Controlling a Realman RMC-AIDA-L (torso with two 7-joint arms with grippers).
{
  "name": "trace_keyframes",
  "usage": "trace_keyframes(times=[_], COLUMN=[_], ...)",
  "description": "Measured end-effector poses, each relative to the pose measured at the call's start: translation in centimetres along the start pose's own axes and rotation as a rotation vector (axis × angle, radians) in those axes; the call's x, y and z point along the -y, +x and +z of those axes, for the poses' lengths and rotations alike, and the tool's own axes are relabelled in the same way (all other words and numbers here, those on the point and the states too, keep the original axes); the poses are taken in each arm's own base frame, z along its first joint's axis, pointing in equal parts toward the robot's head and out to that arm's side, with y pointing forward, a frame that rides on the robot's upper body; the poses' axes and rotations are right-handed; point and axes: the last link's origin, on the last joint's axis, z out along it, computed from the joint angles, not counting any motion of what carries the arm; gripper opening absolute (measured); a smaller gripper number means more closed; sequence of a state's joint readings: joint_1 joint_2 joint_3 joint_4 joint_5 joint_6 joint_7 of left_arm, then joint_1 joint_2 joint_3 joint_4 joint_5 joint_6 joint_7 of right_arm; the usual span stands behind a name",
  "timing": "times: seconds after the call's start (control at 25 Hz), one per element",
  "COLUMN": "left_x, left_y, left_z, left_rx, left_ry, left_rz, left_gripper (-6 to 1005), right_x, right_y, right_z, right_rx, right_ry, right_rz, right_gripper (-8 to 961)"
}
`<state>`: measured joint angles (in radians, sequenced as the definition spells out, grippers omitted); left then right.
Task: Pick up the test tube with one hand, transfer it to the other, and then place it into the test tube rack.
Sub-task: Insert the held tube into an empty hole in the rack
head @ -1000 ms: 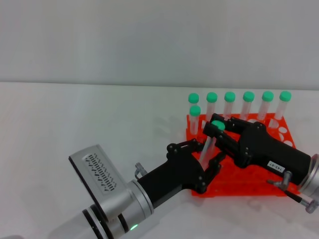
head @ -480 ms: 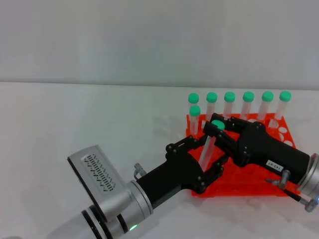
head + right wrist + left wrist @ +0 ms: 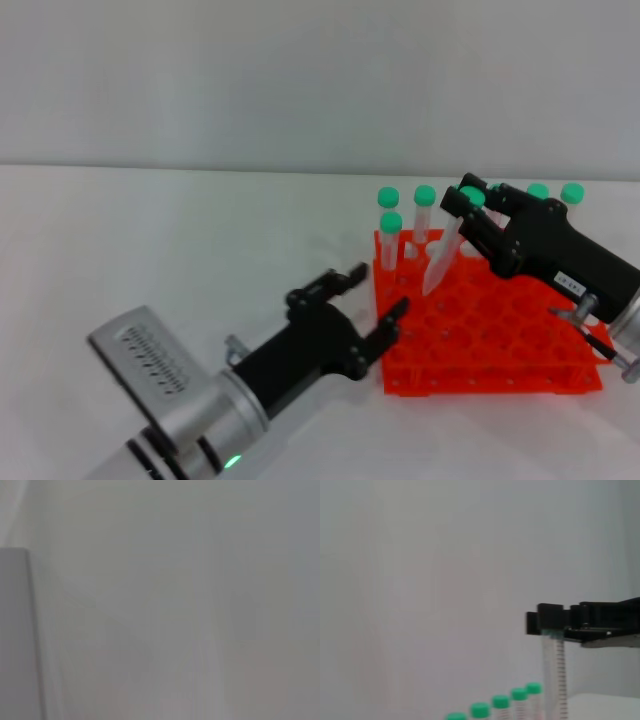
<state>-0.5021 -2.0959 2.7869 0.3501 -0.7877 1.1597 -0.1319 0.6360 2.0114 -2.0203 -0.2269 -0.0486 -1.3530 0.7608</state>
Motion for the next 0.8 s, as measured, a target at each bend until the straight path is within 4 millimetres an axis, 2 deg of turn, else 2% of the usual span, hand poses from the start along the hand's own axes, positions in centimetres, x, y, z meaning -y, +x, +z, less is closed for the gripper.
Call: trace_keyframes(times=[0.12,0.32,0.6,0.8], left_x=[0.7,1.7,3.7,4.4], left_y=[-0.2,-0.4,-0.9,-0.9], left_z=[-1.4,-4.3,-8.1,-9.7], left_rx=[-0.018,-0.063,-0.099,-0.123], left_ry=[0.079,0.207,0.421,0.503], left_rz=[-0.011,-0.046,-0.099,-0.105], left_gripper=[590,689,818,874], right_x=[0.4,0.3,0.6,0.7], right_y=[0.3,0.6,0.0,-0.1], right_z=[0.6,1.9,2.5,2.8], right_rx=[-0.019,-0.039,-0.016,-0.019], right_ry=[0.049,0.091,0.132,0.137], right_rz=[-0.027,-0.082,-0.136,-0.138], right_gripper=[266,265,266,266])
